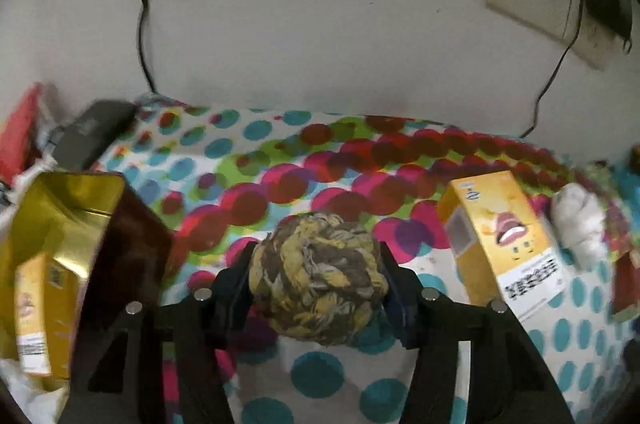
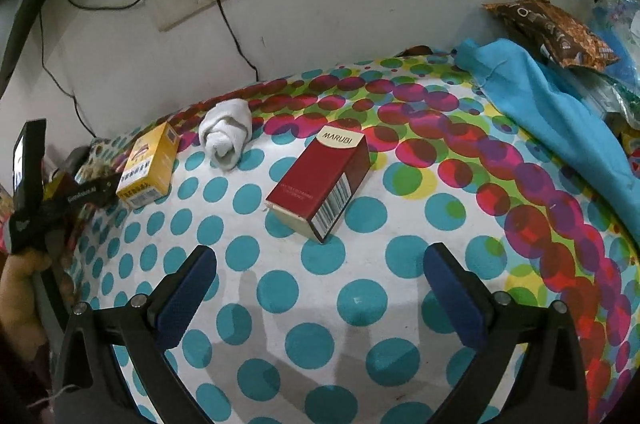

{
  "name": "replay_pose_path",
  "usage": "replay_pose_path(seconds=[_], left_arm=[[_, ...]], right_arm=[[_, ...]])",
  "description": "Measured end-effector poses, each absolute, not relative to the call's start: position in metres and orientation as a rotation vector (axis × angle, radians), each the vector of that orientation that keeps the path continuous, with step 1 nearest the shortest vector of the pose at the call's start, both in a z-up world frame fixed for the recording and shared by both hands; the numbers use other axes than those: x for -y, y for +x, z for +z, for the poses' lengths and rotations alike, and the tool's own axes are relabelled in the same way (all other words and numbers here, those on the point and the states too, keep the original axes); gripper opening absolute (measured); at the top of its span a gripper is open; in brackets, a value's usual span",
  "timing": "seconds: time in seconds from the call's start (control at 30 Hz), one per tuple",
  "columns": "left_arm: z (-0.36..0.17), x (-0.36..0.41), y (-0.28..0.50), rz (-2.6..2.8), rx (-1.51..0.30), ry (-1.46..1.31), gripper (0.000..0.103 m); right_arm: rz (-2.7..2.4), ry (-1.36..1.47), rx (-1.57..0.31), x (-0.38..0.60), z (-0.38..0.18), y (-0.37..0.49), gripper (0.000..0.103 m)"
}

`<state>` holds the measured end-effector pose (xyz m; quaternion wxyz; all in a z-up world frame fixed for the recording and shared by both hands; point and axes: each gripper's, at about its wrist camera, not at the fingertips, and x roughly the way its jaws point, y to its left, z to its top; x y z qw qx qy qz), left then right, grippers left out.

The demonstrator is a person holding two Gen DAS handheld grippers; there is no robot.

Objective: Organize objects
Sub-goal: 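Move the left gripper to the braided rope ball and grasp it, then lift the rope ball with the left gripper while the right grasps the red MARUBI box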

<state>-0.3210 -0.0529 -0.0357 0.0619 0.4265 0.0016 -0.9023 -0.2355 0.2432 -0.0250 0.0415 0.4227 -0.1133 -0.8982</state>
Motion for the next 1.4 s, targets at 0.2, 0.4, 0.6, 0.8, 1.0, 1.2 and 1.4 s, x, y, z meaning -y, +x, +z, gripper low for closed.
replay_pose_path(seconds=[0.2,0.4,0.6,0.8,1.0,1.2,1.4], left_arm=[[-0.017,0.05,-0.264,-2.842,-0.129,1.123,0.056],[0.0,0.023,-0.205,-2.951,-0.005,1.002,0.056],[0.005,-0.011,-0.197,-2.987,0.227,0.95,0.056],[-0.006,0.012,-0.197,-2.941,0.072,1.007,0.056],[-0.004,0.007,-0.192,-2.96,0.105,0.959,0.057],[-0.003,0.01,-0.19,-2.951,0.093,0.943,0.057],[-0.002,0.011,-0.19,-2.933,0.089,0.941,0.057]], right_arm=[[-2.748,1.288,0.366,-0.244,-0.024,-0.237,0.103],[-2.756,1.302,0.337,-0.243,-0.025,-0.239,0.103],[-2.844,1.492,0.085,-0.218,-0.032,-0.263,0.103],[-2.962,1.549,0.158,-0.218,-0.035,-0.297,0.103],[-3.005,1.473,0.177,-0.226,-0.029,-0.282,0.027],[-2.897,1.303,0.441,-0.255,-0.025,-0.253,0.027],[-2.971,1.151,0.07,-0.215,-0.005,-0.218,0.027]])
